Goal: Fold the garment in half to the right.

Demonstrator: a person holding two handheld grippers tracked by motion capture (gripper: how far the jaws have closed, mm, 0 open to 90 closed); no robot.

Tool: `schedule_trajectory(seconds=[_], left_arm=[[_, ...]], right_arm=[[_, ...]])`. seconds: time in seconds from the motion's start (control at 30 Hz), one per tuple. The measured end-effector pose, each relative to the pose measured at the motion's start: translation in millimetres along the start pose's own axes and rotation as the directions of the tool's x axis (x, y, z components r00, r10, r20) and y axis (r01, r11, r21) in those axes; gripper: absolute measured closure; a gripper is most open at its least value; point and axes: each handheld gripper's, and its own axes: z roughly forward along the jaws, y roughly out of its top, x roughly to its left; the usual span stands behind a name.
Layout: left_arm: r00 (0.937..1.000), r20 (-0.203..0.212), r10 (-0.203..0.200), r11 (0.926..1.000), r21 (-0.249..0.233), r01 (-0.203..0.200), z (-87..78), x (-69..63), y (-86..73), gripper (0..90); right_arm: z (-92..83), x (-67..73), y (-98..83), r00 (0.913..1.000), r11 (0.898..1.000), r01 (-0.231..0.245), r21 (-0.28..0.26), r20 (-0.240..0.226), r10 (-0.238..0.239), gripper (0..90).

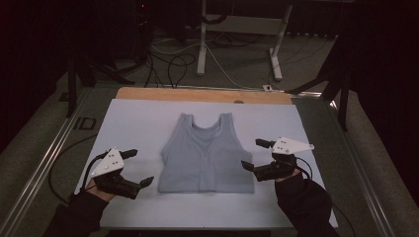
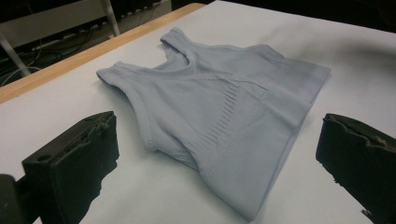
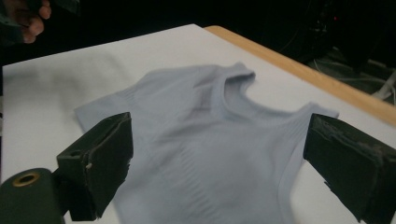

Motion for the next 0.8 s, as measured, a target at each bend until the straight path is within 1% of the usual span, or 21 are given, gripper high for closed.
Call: schedule_trajectory(seconds=[0.1, 0.2, 0.27, 0.37, 0.43, 0.57, 0.67, 0.8], left_arm=[[0.9999, 0.002, -0.014, 0.9999, 0.007, 0.014, -0.8, -1.2, 3.0, 0.4], [0.9998, 0.004, -0.017, 0.9998, 0.012, 0.017, -0.8, -4.7, 5.0, 0.4], [0.9995, 0.01, -0.029, 0.9995, 0.012, 0.029, -0.7, -6.7, 5.9, 0.4], [0.9996, 0.015, -0.024, 0.9996, 0.019, 0.023, 0.3, -10.6, 7.1, 0.4], [0.9991, 0.018, -0.039, 0.9991, 0.015, 0.039, 1.0, -12.0, 7.6, 0.4], [0.9983, -0.011, -0.058, 0.9981, 0.022, 0.058, 2.4, -14.0, 9.4, 0.4], [0.9977, -0.02, -0.066, 0.9976, 0.021, 0.066, 3.9, -14.9, 10.6, 0.4], [0.9979, -0.027, -0.059, 0.9979, 0.024, 0.06, 7.1, -18.1, 10.8, 0.4]], right_arm=[[7.5, -2.0, 10.8, 0.9999, 1.0, 0.013, -0.009, -0.006, -0.013, 8.5], [16.5, -3.5, 21.3, 0.9994, 0.999, 0.03, -0.018, -0.015, -0.031, 8.5], [23.6, -4.6, 28.2, 0.999, 0.999, 0.04, -0.018, -0.02, -0.04, 8.5], [35.2, -7.1, 38.4, 0.9978, 0.998, 0.056, -0.018, -0.034, -0.057, 8.5], [43.3, -7.7, 45.1, 0.9967, 0.997, 0.069, -0.018, -0.041, -0.07, 8.5], [61.8, -7.4, 57.8, 0.9938, 0.996, 0.09, -0.018, -0.063, -0.091, 8.5], [76.7, -6.0, 65.5, 0.9914, 0.994, 0.103, -0.02, -0.079, -0.104, 8.5], [95.0, -4.6, 72.4, 0.989, 0.993, 0.112, -0.031, -0.094, -0.114, 8.5]])
